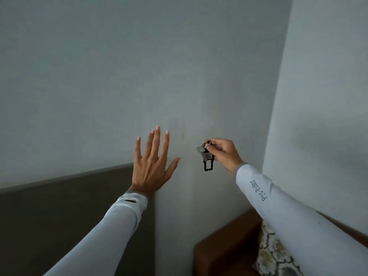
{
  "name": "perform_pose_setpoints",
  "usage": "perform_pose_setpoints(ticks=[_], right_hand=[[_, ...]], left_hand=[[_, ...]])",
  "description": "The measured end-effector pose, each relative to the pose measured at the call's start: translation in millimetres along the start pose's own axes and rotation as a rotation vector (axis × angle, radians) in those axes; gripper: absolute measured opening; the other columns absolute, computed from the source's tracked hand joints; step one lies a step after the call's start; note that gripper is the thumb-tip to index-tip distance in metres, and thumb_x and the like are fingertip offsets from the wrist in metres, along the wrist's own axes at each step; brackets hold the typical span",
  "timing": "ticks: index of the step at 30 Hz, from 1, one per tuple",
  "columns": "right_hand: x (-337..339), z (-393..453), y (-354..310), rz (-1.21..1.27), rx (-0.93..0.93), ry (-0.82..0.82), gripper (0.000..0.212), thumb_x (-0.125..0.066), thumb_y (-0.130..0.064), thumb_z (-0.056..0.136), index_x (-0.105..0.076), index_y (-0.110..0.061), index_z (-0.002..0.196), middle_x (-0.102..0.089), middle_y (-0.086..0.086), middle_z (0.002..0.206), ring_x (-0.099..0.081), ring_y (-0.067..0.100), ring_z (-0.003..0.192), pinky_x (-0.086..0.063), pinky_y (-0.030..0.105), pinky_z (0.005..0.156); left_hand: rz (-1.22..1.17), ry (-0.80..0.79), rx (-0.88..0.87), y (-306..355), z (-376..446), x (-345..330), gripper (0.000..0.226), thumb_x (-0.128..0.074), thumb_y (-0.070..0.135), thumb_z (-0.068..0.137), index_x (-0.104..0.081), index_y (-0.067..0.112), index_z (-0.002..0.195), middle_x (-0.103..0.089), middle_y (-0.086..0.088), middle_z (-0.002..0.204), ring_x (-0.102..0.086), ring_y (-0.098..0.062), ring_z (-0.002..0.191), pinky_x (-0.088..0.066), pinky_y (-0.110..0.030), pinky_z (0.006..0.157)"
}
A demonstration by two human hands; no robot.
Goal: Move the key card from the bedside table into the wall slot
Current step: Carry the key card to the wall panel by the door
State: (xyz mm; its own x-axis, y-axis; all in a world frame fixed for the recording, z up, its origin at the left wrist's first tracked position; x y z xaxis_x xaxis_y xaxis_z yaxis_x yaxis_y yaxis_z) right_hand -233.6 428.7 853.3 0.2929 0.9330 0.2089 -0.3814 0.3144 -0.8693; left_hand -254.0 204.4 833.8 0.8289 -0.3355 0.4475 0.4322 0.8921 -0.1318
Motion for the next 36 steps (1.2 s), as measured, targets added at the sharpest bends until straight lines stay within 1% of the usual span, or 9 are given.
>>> perform_pose_setpoints(ticks=[3,8,14,19,26,29,31,33,36], right_hand=[[80.0,-17.4,-31.1,-0.034,0.038,0.115,0.017,-0.059,-0.003,0.093,-0.070,-0.015,0.095,-0.072,0.013,0.100,-0.069,0.023,0.092,-0.053,0.048,0.102],[224.7,-68.2,-67.4,-0.116,0.043,0.306,0.017,-0.059,-0.003,0.093,-0.070,0.000,0.106,-0.073,0.022,0.109,-0.070,0.035,0.105,-0.051,0.055,0.104],[390.8,-162.1,-112.4,-0.288,0.054,0.535,0.016,-0.064,-0.005,0.090,-0.074,-0.002,0.102,-0.073,0.023,0.112,-0.067,0.036,0.113,-0.051,0.055,0.103],[495.9,-245.9,-133.5,-0.384,0.006,0.668,0.016,-0.065,-0.007,0.090,-0.074,-0.004,0.103,-0.073,0.021,0.112,-0.067,0.035,0.112,-0.051,0.054,0.103],[601.6,-348.0,-152.1,-0.496,-0.030,0.881,0.013,-0.067,-0.010,0.087,-0.077,-0.012,0.095,-0.076,0.013,0.105,-0.069,0.026,0.108,-0.054,0.051,0.100],[640.7,-389.3,-156.0,-0.540,-0.055,0.954,0.012,-0.067,-0.010,0.087,-0.077,-0.014,0.092,-0.077,0.013,0.103,-0.072,0.021,0.100,-0.059,0.040,0.092],[661.9,-415.6,-154.8,-0.528,-0.068,0.978,0.012,-0.066,-0.005,0.088,-0.075,-0.009,0.095,-0.076,0.018,0.104,-0.074,0.014,0.084,-0.060,0.021,0.073],[683.8,-444.0,-154.1,-0.530,-0.076,1.014,0.013,-0.065,-0.002,0.088,-0.074,-0.003,0.098,-0.076,0.017,0.099,-0.072,0.010,0.076,-0.053,0.009,0.060],[709.8,-478.5,-153.4,-0.556,-0.113,1.042,0.014,-0.064,-0.004,0.090,-0.074,-0.003,0.100,-0.074,0.010,0.094,-0.069,0.009,0.079,-0.053,0.014,0.065]], left_hand=[[-0.062,0.054,-0.059,69.7,44.2,16.2,0.080,-0.041,0.061,0.104,-0.035,0.008,0.164,-0.038,-0.024,0.169,-0.045,-0.039,0.152,-0.036,-0.067,0.122],[-0.200,0.124,-0.139,203.3,93.7,46.7,0.079,-0.042,0.060,0.105,-0.033,0.009,0.165,-0.034,-0.023,0.171,-0.042,-0.039,0.154,-0.034,-0.066,0.123],[-0.356,0.200,-0.222,369.0,126.1,95.0,0.077,-0.038,0.059,0.106,-0.034,0.010,0.165,-0.035,-0.023,0.171,-0.044,-0.039,0.153,-0.035,-0.067,0.122],[-0.485,0.231,-0.271,490.4,126.1,127.7,0.077,-0.033,0.060,0.108,-0.026,0.011,0.167,-0.029,-0.021,0.173,-0.038,-0.038,0.156,-0.032,-0.067,0.124],[-0.630,0.206,-0.369,627.3,116.0,161.5,0.078,-0.029,0.061,0.108,-0.026,0.010,0.167,-0.029,-0.022,0.173,-0.038,-0.039,0.156,-0.032,-0.067,0.124],[-0.669,0.212,-0.419,684.4,110.4,176.0,0.078,-0.031,0.060,0.108,-0.026,0.009,0.167,-0.029,-0.022,0.173,-0.039,-0.039,0.155,-0.033,-0.067,0.123],[-0.701,0.208,-0.450,720.0,106.2,186.7,0.078,-0.031,0.060,0.108,-0.026,0.009,0.167,-0.028,-0.023,0.173,-0.039,-0.039,0.156,-0.034,-0.067,0.123],[-0.746,0.212,-0.474,756.6,101.0,198.2,0.079,-0.031,0.060,0.108,-0.026,0.009,0.167,-0.027,-0.023,0.174,-0.037,-0.039,0.156,-0.033,-0.067,0.123],[-0.810,0.195,-0.506,803.0,95.5,214.4,0.079,-0.031,0.061,0.107,-0.025,0.010,0.167,-0.027,-0.023,0.174,-0.036,-0.039,0.157,-0.032,-0.067,0.124]])
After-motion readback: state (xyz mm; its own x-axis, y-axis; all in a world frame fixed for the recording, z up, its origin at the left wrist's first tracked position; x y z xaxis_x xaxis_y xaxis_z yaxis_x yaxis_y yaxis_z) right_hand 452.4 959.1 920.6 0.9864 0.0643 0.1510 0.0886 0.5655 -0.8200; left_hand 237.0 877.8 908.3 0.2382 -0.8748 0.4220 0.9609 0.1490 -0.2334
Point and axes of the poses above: each hand's wrist, its own z-axis towards the middle knuckle, its own x-axis out of the back of the hand, y = z × x, the point moved 7 cm from there along z, towards the middle knuckle
